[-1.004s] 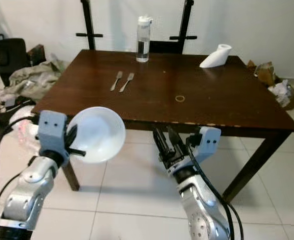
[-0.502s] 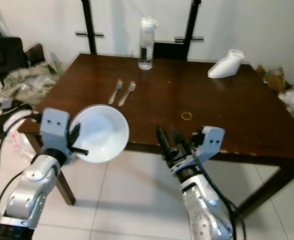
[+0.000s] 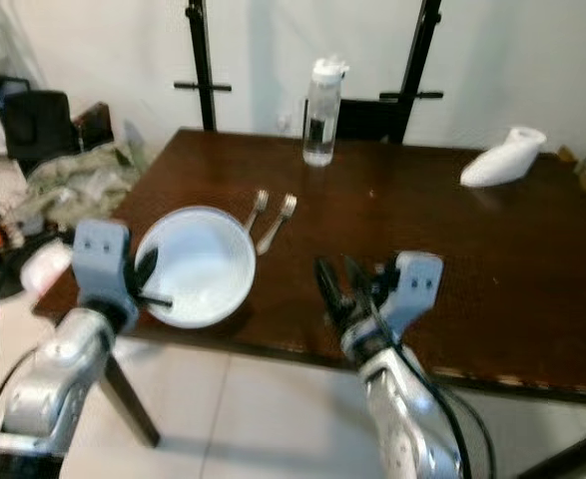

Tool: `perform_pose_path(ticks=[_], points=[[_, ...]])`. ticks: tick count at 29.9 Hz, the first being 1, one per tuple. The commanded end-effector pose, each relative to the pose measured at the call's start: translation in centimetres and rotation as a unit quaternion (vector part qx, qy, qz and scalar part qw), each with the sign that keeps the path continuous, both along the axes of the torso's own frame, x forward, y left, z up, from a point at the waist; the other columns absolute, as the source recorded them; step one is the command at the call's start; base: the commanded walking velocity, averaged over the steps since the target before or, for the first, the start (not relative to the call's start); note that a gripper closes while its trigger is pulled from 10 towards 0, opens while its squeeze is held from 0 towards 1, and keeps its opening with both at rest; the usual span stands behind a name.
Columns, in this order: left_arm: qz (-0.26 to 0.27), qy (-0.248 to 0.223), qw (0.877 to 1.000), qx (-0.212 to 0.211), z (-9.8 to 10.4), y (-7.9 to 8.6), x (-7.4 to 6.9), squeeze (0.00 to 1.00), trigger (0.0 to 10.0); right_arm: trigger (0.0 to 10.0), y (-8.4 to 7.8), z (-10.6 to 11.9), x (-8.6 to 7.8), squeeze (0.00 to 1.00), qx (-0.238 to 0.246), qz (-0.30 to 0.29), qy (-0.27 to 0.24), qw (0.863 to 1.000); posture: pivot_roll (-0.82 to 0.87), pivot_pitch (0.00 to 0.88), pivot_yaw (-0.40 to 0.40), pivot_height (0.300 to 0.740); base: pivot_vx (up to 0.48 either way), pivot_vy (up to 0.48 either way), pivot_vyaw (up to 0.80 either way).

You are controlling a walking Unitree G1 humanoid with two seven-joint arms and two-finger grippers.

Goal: Setting the table

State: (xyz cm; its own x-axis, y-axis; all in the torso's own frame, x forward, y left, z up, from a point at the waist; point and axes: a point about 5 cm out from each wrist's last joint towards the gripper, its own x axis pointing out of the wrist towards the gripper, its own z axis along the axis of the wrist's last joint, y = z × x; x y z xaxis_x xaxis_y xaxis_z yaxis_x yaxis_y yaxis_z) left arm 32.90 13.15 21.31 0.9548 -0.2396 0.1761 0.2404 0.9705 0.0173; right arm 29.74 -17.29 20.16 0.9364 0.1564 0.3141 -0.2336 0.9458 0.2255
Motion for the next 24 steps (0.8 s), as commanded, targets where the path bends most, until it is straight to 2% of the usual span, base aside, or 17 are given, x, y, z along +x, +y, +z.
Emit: perform_pose_path(ticks=[1, 6, 12, 15, 24], points=[[-0.021, 0.004, 1.0, -0.01, 0.1, 0.3, -0.4, 0.0, 10.0, 10.0, 0.1, -0.3, 0.1, 0.0, -0.004, -0.008, 0.001, 1.0, 0.07, 0.086, 0.083, 0.74, 0.48, 0.0, 0.0], [-0.08, 0.0, 0.997, -0.007, 0.2, -0.5, -1.2, 0.0, 10.0, 10.0, -0.5, -0.3, 0.2, 0.0, -0.01, -0.025, 0.0, 1.0, 0.07, 0.083, 0.085, 0.74, 0.48, 0.0, 0.0], [-0.112, 0.013, 0.994, -0.008, 0.2, -0.8, -1.5, 0.0, 10.0, 10.0, -0.7, -0.3, 0.3, 0.0, -0.013, -0.032, -0.001, 0.999, 0.07, 0.083, 0.085, 0.74, 0.377, 0.0, 0.0], [-0.129, 0.014, 0.992, -0.005, 0.5, -0.6, -1.6, 0.0, 10.0, 10.0, -0.9, -0.4, 0.3, 0.0, -0.017, -0.04, -0.001, 0.999, 0.06, 0.083, 0.085, 0.74, 0.0, 0.0, 0.0], [-0.116, 0.023, 0.993, -0.015, 1.5, 0.7, -0.9, 0.0, 10.0, 10.0, -1.5, -0.5, 0.4, 0.0, -0.028, -0.067, 0.002, 0.997, 0.07, 0.083, 0.085, 0.74, 0.0, 0.0, 0.0]])
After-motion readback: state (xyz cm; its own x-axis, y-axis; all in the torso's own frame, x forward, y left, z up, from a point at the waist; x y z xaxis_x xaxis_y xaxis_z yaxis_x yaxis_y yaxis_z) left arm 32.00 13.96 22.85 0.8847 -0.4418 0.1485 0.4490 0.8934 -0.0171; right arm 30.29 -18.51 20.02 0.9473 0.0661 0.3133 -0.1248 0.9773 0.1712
